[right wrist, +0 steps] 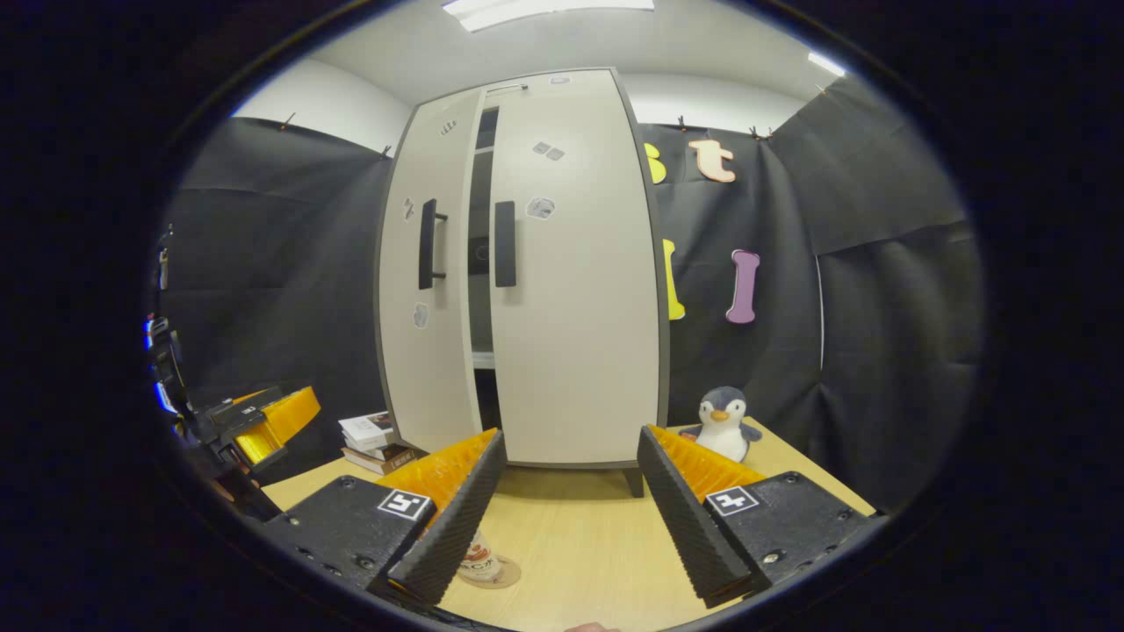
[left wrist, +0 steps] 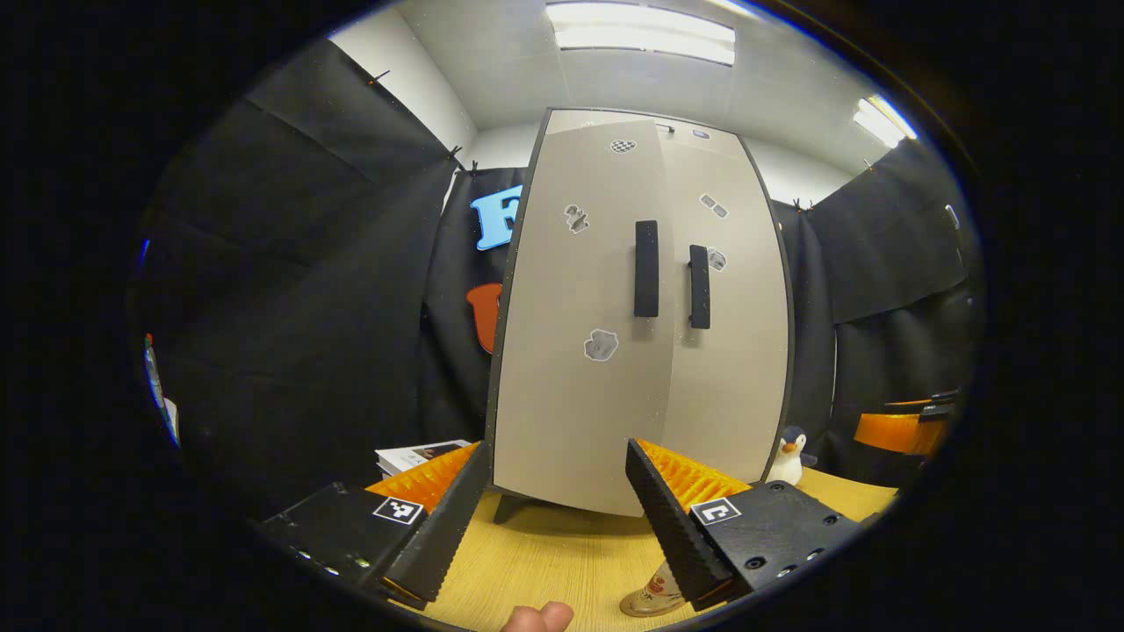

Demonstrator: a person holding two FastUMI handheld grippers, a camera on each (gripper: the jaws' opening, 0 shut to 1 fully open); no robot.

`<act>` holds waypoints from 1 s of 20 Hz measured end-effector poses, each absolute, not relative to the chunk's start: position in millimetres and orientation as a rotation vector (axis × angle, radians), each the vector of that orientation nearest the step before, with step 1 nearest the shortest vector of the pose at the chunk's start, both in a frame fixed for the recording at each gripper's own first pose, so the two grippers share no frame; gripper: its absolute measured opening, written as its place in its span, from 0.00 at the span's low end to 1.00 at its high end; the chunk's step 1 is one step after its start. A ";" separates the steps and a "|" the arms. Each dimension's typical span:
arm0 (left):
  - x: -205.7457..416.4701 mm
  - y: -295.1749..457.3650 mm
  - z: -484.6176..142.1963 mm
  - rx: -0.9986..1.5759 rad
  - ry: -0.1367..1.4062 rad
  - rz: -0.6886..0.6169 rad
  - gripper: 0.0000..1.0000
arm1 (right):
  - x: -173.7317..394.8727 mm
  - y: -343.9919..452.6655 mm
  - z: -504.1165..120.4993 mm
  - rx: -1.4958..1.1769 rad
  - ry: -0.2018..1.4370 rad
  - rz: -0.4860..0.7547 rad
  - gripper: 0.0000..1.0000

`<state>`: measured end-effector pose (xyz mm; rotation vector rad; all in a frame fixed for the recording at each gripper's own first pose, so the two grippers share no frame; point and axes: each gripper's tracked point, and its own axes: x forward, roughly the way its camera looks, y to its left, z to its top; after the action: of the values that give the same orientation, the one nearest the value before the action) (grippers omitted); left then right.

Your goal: Grasp the bottle in the cabinet with the left hand and place it on the coaster, then close the right door with the right hand and the left door with the left hand.

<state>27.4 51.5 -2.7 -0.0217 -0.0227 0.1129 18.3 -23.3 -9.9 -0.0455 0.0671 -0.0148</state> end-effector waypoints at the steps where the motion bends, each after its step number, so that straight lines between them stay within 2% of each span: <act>1: 28.5 51.2 -1.6 -0.023 -0.026 0.112 0.96 | 18.1 -22.1 -8.0 -0.043 0.060 -0.010 0.99; 2: 28.6 50.7 -0.6 -0.024 -0.029 0.112 0.99 | 18.4 -20.6 -7.1 -0.044 0.057 -0.008 0.99; 4: 26.8 50.5 -1.0 -0.029 -0.027 0.110 0.90 | 18.6 -19.2 -6.1 -0.050 0.055 -0.007 0.99; 5: 25.5 49.8 -0.7 -0.032 -0.026 0.108 0.95 | 18.7 -19.8 -6.8 -0.049 0.057 -0.008 0.99; 19: 23.3 49.4 -0.4 -0.045 -0.006 0.103 0.95 | 15.9 -20.3 -4.8 -0.041 0.055 -0.019 0.99; 20: 22.6 48.5 0.7 -0.044 -0.007 0.102 0.99 | 16.1 -20.3 -5.1 -0.038 0.052 -0.021 0.99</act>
<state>22.6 48.5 0.7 -0.0443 -0.0068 0.1015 16.1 -20.3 -5.1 -0.0381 0.0525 -0.0208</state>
